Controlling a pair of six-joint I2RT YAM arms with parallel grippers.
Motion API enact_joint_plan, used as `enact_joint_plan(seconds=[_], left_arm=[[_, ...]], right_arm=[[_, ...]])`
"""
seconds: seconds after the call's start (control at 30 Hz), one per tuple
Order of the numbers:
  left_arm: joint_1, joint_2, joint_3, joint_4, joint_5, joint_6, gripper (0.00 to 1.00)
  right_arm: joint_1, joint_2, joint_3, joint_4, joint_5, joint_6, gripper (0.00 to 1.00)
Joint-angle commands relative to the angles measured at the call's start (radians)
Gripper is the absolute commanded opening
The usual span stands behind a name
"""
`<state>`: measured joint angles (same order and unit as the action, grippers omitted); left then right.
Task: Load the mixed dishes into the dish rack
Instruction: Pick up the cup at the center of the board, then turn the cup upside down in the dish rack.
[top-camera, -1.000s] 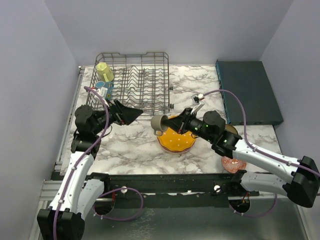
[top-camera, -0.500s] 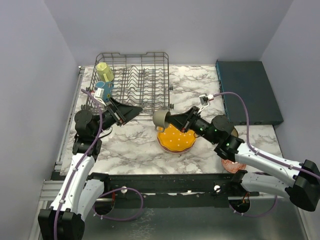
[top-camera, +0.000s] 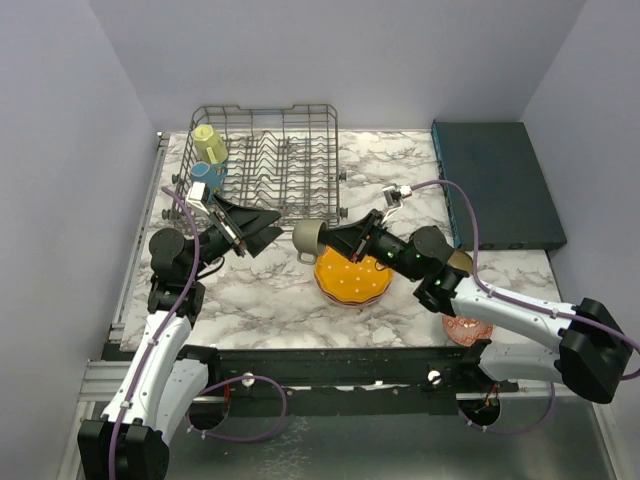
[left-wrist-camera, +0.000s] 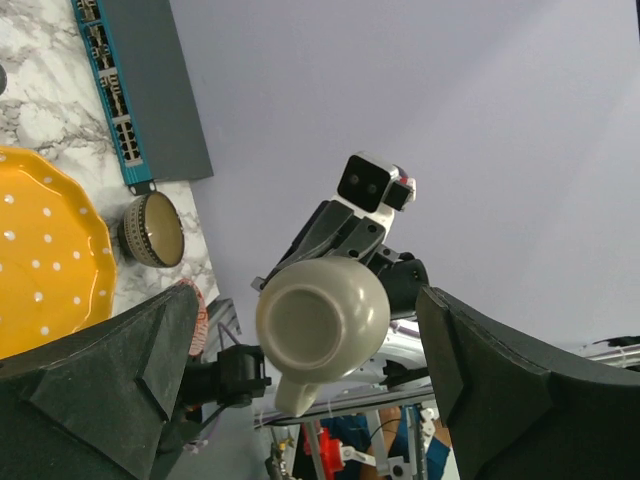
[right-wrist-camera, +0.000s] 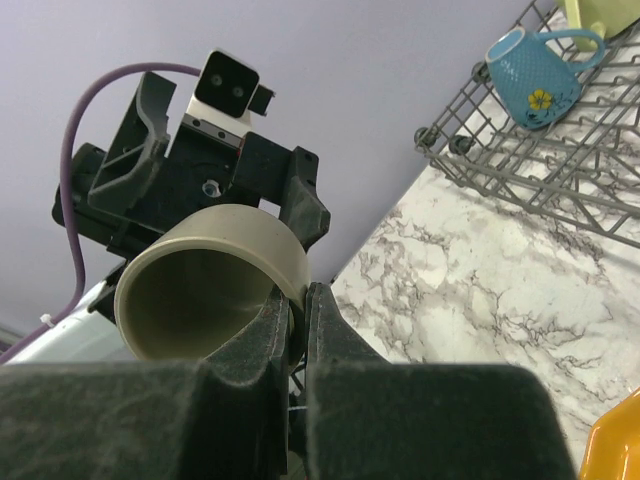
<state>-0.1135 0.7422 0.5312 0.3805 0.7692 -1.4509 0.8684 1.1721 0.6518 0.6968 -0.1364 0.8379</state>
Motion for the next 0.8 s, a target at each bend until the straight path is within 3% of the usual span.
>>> enact_joint_plan(seconds=[0.0,0.77], left_arm=[[-0.01,-0.013,-0.011,0.071,-0.011,-0.075,0.99],[-0.045,-0.031,-0.023,0.137,0.012,-0.161,0.99]], right_arm=[[-0.004,0.047,0.064,0.131,-0.082,0.016,0.01],[-0.003,0.199,0.154,0.308,-0.21,0.07,0.01]])
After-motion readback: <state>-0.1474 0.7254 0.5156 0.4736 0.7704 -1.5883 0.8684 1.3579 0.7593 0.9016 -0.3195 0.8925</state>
